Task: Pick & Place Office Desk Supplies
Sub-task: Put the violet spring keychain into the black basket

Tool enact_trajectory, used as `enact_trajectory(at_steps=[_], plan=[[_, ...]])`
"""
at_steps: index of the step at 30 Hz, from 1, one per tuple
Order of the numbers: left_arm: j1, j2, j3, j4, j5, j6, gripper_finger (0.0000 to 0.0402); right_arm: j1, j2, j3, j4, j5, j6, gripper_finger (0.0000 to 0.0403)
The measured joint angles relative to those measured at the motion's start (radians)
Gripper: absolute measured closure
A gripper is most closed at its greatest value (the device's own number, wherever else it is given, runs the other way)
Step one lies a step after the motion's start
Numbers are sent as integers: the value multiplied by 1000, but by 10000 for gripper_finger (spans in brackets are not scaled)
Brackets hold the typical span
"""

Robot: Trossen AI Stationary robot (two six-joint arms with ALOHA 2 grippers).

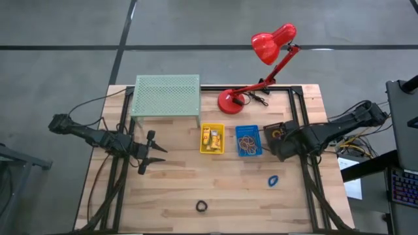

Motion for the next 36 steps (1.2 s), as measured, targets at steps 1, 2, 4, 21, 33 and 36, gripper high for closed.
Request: enact_trajectory(at_steps=[1,2,4,21,33,36], plan=[[0,0,0,0,0,0,229,-12,-2,0,1,1,-73,369],[0,0,0,0,0,0,229,-22,-2,-1,0,1,-141,369],[0,0,0,0,0,0,229,-39,0,-5,0,1,-250,369],[0,0,0,0,0,-1,229,-171,28,-127,223,-33,-314,369],[0,0,0,0,0,-3,229,-173,28,-287,462,-66,-314,369],[0,0,0,0,0,-3,229,-173,28,-304,467,-65,-314,369]])
